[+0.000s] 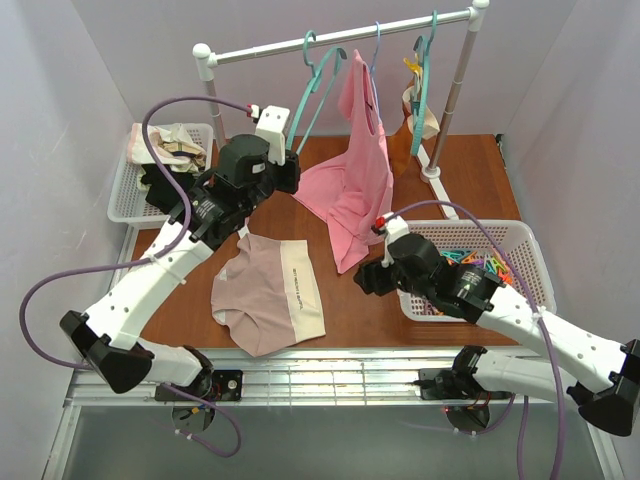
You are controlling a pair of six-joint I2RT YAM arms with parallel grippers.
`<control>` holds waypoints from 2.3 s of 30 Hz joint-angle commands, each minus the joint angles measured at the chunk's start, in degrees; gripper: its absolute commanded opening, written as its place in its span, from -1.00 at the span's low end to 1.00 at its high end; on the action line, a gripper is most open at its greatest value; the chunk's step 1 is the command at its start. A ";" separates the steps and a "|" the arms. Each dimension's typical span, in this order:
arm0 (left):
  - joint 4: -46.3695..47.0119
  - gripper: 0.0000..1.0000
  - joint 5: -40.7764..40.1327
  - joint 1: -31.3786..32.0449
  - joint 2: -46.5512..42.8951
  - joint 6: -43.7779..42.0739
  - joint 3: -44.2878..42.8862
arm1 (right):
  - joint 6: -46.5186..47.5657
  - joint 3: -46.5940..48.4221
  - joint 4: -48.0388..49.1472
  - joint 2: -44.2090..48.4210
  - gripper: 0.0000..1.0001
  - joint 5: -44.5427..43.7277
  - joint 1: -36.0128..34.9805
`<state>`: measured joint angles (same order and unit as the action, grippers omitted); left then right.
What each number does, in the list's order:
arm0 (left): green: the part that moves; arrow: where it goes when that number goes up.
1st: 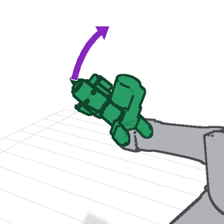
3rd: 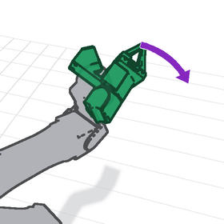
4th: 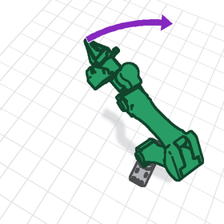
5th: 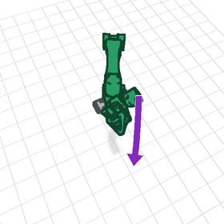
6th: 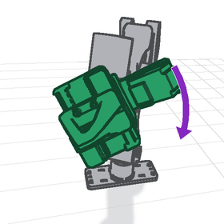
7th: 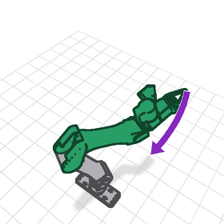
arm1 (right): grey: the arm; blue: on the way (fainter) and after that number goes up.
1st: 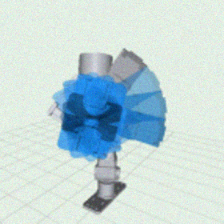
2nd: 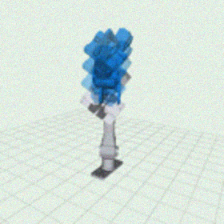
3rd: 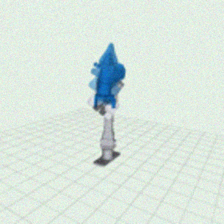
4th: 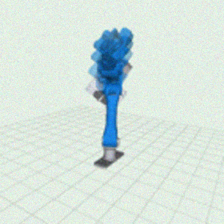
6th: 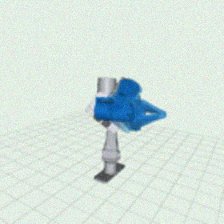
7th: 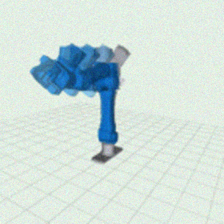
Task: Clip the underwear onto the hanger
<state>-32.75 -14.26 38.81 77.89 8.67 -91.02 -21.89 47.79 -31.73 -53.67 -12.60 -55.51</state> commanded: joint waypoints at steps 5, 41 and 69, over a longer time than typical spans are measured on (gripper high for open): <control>0.67 -1.00 -5.24 3.64 -5.64 -0.14 4.62 | 3.26 17.06 -4.40 -5.04 0.55 -4.62 0.05; -0.73 -1.00 -43.73 29.48 -2.92 1.62 15.44 | -2.19 56.27 -5.45 -30.17 0.46 5.48 11.91; -3.71 -0.57 -54.82 34.41 1.92 0.29 12.01 | -1.67 52.06 -12.84 -33.87 -0.87 3.55 12.00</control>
<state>-34.63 -63.92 73.67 82.91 6.39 -75.92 -27.97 101.97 -41.43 -89.06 -6.96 -44.12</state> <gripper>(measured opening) 0.196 0.099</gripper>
